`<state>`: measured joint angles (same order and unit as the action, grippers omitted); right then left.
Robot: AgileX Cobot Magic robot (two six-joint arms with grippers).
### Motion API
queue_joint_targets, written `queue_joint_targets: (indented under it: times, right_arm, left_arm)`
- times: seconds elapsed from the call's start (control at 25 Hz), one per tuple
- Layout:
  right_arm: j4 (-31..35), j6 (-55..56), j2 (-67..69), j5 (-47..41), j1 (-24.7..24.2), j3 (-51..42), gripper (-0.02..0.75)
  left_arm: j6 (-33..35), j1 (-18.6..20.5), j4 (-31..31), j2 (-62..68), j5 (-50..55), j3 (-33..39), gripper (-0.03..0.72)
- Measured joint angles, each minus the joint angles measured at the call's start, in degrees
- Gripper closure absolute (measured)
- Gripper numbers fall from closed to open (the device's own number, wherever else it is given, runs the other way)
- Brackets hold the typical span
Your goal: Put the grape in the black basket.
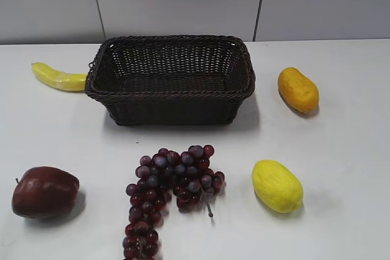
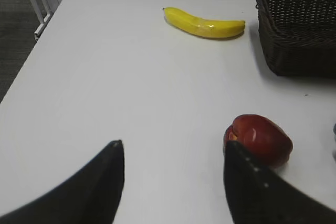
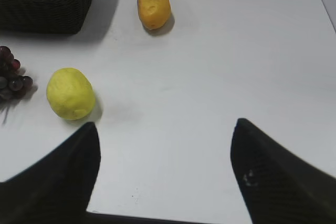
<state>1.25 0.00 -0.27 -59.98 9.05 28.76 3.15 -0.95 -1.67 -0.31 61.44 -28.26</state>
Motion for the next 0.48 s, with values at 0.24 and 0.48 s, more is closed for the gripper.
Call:
queue_joint_targets:
  times: [0.24, 0.48]
  right_arm:
    - [0.0, 0.0, 0.0, 0.0, 0.0, 0.0, 0.153]
    - [0.0, 0.0, 0.0, 0.0, 0.0, 0.0, 0.153]
  left_arm:
    - [0.3, 0.0, 0.0, 0.0, -0.8, -0.5, 0.135]
    - [3.0, 0.0, -2.3, 7.4, -1.1, -2.4, 0.135]
